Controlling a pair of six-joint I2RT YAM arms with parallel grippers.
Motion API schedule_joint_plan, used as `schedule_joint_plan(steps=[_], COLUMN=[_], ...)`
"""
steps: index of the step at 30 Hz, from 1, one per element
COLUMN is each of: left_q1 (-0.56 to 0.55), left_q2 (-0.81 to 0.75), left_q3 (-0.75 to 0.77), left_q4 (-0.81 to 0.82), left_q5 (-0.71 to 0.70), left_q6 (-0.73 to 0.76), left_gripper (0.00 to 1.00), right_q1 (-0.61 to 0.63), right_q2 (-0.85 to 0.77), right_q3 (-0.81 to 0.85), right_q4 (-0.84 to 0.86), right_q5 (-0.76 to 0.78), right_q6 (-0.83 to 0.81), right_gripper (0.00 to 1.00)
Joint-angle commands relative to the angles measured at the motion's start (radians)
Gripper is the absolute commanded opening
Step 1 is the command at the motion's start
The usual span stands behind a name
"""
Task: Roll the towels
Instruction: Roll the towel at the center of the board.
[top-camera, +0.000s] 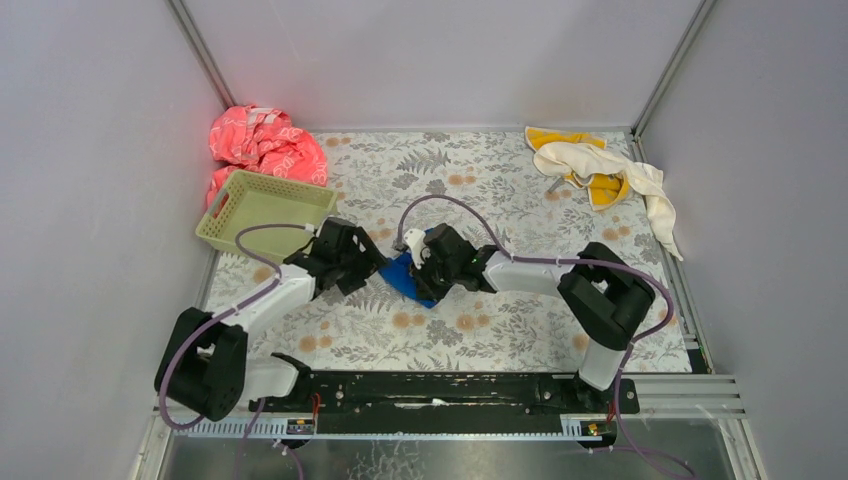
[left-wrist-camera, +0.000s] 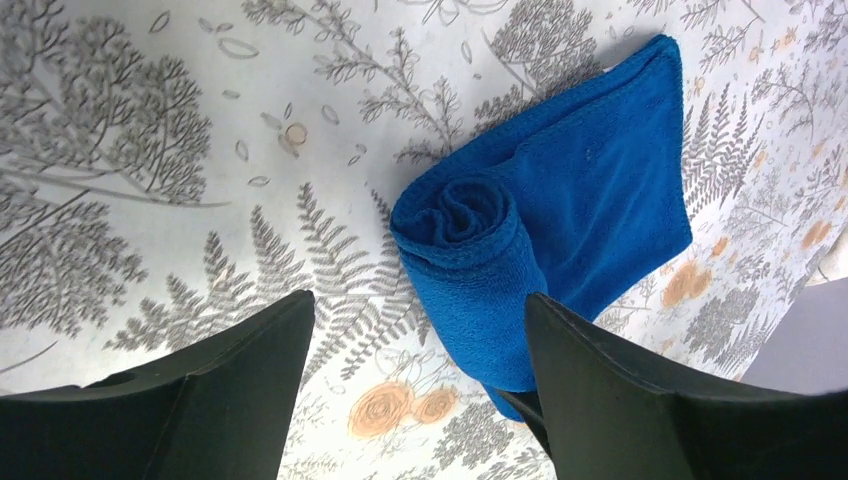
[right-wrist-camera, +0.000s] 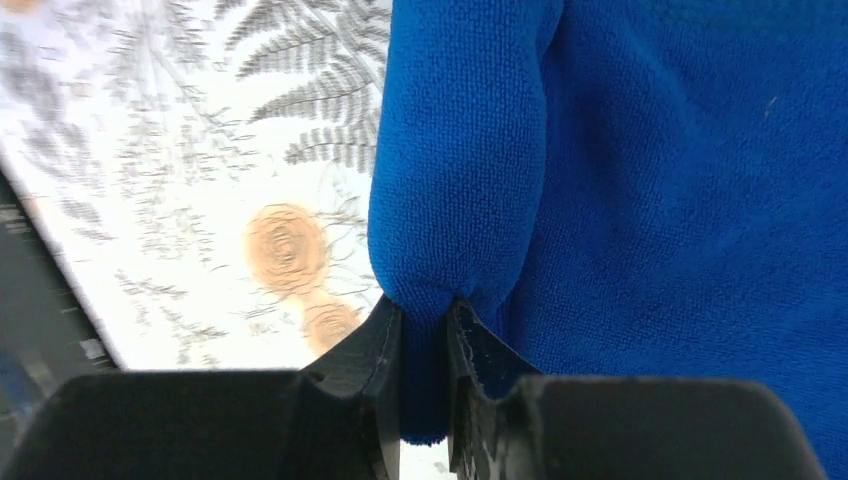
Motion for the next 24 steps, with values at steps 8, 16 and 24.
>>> schedule_joint_plan(steps=[8,16,24], left_q1=[-0.020,-0.100,-0.144], left_q2=[-0.075,0.066,0.196], left_q3=[-0.049,0.006,0.024], left_q4=[-0.030,0.072,0.106], left_q5=[0.043,0.043,0.024], left_q6=[-0.023,-0.041,-0.031], left_gripper=[0.77,0.75,0.68], right_q1=[-0.159,-0.219,-0.219], right_q2=[0.043,0.094,0.066], right_q3=[-0.165,-0.254,-0.314], right_q4=[0.250,0.363,0.341], right_q5=[-0.543,-0.578,-0.497], right_q6=[0.522,0.653,0.637], right_gripper=[0.12,0.14,0.25])
